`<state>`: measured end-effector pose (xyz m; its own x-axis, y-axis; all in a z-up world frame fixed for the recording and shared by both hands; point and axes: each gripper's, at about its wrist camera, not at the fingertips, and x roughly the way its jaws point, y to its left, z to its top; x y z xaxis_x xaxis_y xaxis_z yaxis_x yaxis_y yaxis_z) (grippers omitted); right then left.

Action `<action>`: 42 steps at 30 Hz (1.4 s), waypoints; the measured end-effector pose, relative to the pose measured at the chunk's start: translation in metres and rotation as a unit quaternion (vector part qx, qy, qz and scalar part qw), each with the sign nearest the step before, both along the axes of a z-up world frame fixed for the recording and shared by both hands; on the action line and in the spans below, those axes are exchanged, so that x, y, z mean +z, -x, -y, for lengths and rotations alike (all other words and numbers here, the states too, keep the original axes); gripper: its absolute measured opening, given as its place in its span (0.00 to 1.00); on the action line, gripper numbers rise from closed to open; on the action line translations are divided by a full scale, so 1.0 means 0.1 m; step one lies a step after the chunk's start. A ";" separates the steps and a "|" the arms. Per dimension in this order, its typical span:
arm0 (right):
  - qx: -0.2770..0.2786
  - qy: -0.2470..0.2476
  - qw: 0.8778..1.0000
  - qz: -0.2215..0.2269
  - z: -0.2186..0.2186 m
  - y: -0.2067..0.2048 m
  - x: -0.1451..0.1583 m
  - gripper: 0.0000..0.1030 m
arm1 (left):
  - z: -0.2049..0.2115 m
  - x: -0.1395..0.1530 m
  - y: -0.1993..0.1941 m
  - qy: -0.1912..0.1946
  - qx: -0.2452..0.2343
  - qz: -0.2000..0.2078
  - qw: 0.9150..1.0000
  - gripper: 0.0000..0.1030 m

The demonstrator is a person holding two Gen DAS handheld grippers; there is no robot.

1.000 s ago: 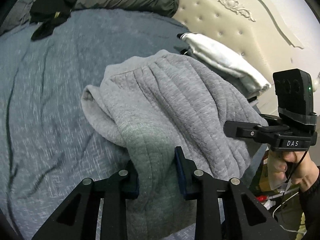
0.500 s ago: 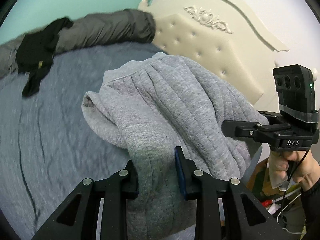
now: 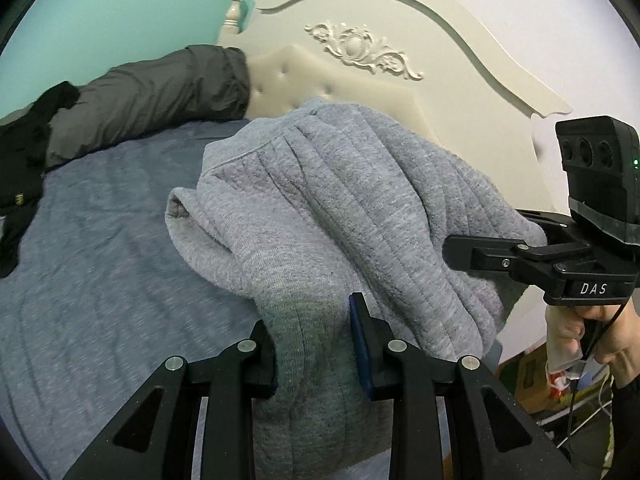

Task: Fold clothes
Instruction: 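Lift the grey stack with both grippers and carry it toward the headboard, then lower the grey stack onto the folded white and dark garments with both grippers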

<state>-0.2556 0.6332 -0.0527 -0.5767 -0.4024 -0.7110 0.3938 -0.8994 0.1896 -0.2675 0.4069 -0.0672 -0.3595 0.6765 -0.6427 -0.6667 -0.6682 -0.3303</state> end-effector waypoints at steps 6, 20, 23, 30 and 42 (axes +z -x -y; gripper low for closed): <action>-0.007 -0.029 1.000 0.005 -0.54 0.18 -0.10 0.41 | -0.59 -0.19 0.07 -0.010 0.000 0.022 1.000 0.29; -0.068 0.026 0.995 0.074 -1.53 0.26 -1.03 0.49 | -1.02 -0.80 0.14 -0.017 -0.004 0.082 0.996 0.32; -0.090 0.058 0.991 0.080 -1.62 0.26 -1.05 0.57 | -0.93 -0.78 0.16 -0.031 0.000 0.097 0.995 0.37; -0.145 0.054 0.987 0.049 -1.72 0.08 -0.87 0.67 | -0.52 -0.48 0.09 -0.038 0.040 0.047 0.997 0.45; -0.199 0.054 0.976 -0.066 -1.67 -0.25 -0.26 0.42 | -0.75 -0.19 -0.09 0.015 -0.005 -0.034 0.999 0.48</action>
